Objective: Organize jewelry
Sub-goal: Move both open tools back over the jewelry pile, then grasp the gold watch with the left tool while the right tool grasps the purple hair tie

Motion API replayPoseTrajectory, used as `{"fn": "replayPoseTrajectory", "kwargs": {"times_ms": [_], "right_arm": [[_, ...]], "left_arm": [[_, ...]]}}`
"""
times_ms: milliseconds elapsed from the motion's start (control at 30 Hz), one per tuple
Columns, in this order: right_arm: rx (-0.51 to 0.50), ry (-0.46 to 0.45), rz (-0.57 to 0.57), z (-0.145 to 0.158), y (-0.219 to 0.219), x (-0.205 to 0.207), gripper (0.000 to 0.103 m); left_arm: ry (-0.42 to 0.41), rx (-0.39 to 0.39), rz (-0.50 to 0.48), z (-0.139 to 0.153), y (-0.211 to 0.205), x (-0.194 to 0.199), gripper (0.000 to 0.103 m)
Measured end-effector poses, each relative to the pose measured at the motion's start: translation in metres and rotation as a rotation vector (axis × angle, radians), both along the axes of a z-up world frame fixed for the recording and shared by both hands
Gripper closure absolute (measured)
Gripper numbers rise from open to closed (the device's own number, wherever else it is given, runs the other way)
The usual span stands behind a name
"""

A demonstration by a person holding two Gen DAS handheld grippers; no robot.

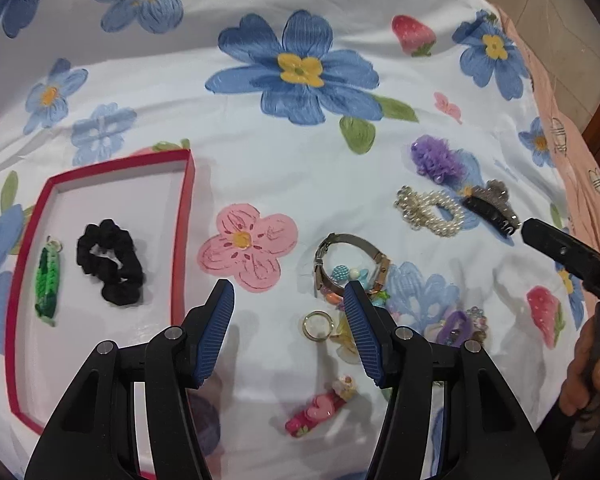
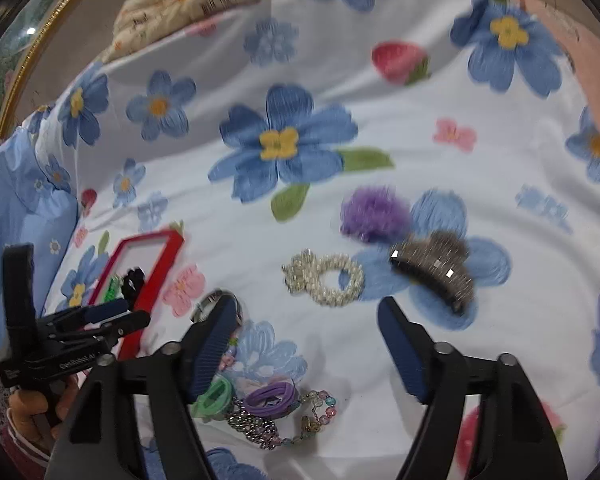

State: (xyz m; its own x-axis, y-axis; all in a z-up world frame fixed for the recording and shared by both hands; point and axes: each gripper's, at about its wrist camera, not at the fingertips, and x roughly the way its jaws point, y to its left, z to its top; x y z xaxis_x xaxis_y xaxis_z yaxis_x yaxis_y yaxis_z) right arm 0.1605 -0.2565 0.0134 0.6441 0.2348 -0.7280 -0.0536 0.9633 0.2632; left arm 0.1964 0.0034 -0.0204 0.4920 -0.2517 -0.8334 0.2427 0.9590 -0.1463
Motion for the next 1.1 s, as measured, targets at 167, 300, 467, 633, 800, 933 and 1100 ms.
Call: {"fn": "replayPoseTrajectory", "kwargs": {"times_ms": [167,300,467,633,800,933,1100], "right_arm": [[-0.011,0.036,-0.002,-0.025,0.002,0.016,0.035],[-0.024,0.084,-0.003,-0.046,0.003,0.035,0.046],[0.010,0.100,-0.003,-0.053,0.000,0.037,0.049],[0.001,0.108,0.007,-0.055,0.003,0.021,0.049],[0.061,0.144,0.026,-0.057,0.004,0.000,0.049],[0.032,0.160,0.093,-0.064,0.026,-0.021,0.055],[-0.037,0.170,0.124,-0.075,0.048,-0.024,0.097]], "left_arm": [[0.020,0.002,-0.020,-0.013,-0.009,0.014,0.047],[0.041,0.015,-0.041,-0.023,-0.018,0.026,0.047],[0.051,0.020,-0.061,-0.029,-0.023,0.036,0.047],[0.081,0.041,-0.084,-0.045,-0.033,0.044,0.051],[0.083,0.003,-0.104,-0.048,-0.036,0.046,0.070],[0.058,0.027,-0.137,-0.046,-0.046,0.042,0.098],[0.045,0.018,-0.141,-0.042,-0.040,0.034,0.098]]}}
